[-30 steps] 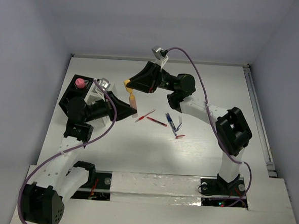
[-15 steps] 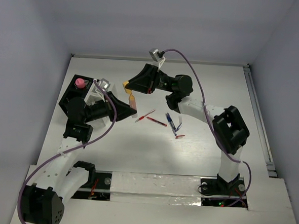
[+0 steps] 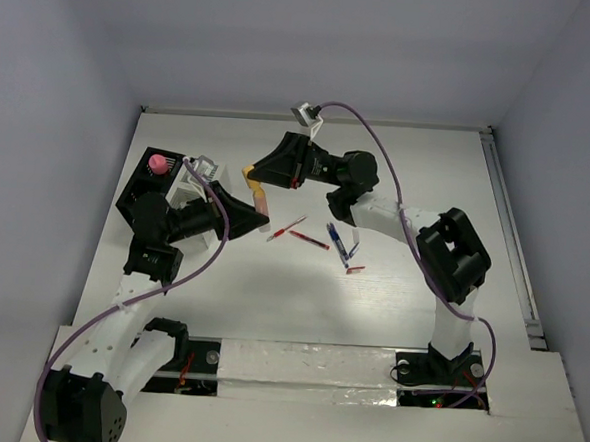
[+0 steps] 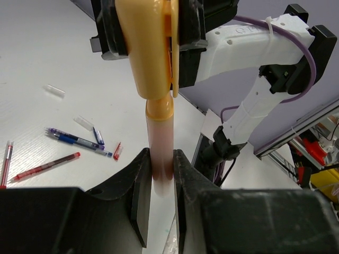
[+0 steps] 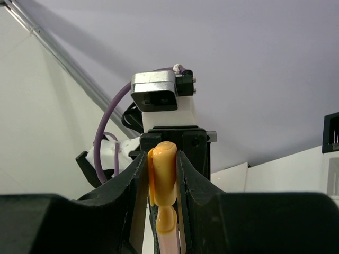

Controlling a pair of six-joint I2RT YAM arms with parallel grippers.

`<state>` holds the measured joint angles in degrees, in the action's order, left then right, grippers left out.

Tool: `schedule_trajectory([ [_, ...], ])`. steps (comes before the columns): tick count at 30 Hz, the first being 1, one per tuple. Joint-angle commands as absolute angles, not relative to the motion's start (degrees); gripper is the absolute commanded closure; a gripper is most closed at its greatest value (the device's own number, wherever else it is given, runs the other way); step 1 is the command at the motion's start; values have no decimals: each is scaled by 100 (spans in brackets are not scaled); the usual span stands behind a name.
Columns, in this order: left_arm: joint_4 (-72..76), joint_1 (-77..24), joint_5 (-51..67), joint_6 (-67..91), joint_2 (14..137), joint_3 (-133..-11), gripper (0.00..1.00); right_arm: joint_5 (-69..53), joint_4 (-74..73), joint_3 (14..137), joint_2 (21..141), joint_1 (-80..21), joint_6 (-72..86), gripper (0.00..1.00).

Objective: Sort the stationery into containers
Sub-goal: Close the pen cap on the pen, then place the pen cap in the storage box.

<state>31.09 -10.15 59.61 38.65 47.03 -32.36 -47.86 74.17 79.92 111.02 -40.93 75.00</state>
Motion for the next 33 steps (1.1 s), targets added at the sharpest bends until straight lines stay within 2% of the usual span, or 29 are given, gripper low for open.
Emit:
schedule_trajectory([
  [1, 3261, -1037, 5933, 3718, 4562, -3428, 100, -4764, 9184, 7902, 10969, -4087, 7585, 100],
  [8, 3418, -1037, 5845, 3823, 4526, -3410, 100, -4720, 9833, 7638, 10986, -4087, 7830, 100],
  [23, 4315, -1265, 4984, 4482, 4052, -3032, 100, -4465, 9826, 7076, 10389, -4087, 7471, 100],
  [33, 4368, -1521, 4896, 4412, 4289, -3489, 100, -4535, 9826, 6383, 10283, -4254, 7339, 100],
])
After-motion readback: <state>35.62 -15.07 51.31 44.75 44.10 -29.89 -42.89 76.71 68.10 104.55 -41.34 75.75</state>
